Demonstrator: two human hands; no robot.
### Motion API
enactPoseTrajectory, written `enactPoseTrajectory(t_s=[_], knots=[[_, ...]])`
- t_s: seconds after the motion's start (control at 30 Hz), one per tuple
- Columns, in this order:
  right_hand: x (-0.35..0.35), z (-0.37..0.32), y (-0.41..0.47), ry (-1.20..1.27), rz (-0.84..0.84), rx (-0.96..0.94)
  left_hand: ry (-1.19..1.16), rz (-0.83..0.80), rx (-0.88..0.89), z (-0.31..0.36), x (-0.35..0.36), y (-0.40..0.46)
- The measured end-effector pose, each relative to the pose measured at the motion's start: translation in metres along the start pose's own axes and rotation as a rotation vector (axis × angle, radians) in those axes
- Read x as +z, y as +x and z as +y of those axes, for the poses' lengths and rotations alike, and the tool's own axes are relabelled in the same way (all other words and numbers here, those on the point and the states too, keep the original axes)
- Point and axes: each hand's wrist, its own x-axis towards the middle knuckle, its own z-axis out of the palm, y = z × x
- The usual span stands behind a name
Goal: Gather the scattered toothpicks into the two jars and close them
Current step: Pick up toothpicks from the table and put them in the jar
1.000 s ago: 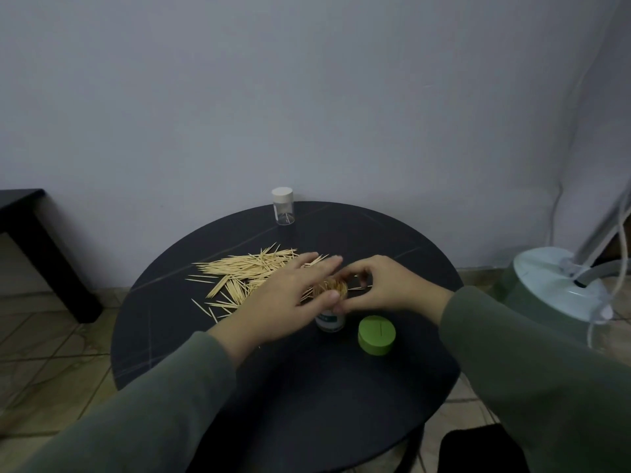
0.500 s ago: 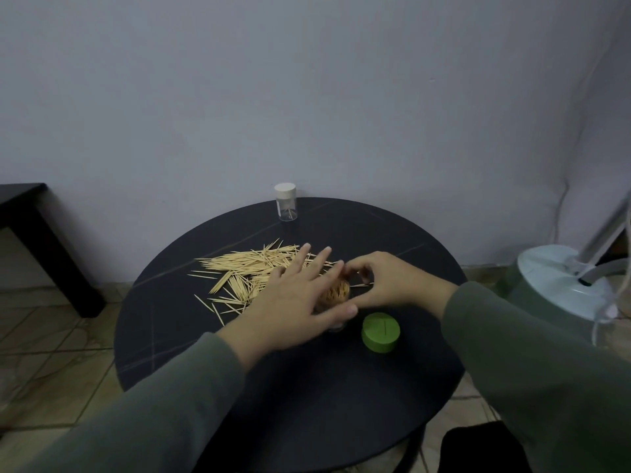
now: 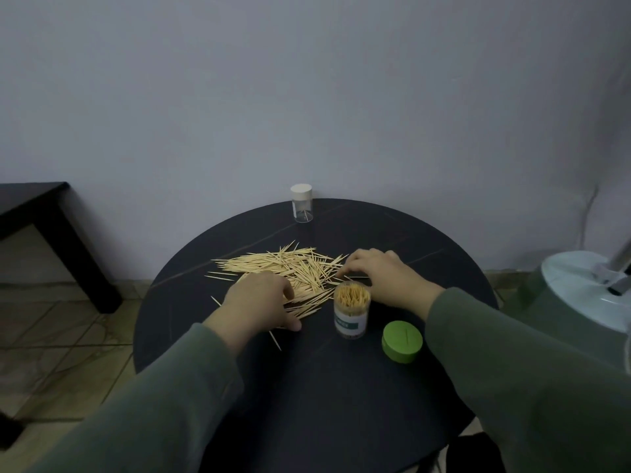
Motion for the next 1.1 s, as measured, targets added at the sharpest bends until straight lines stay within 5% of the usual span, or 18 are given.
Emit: enactPoseTrajectory(t_s=[0.47,1.1], knots=[[0.008,-0.011,0.059,0.009,-0.082,-0.252,-0.049,0.113,-0.044,-0.002,0.009,0.02],[0.014,-0.036,0.082,-0.108,0.069,0.086,0.038,0.193,0.027,0.01,0.011,0.025]])
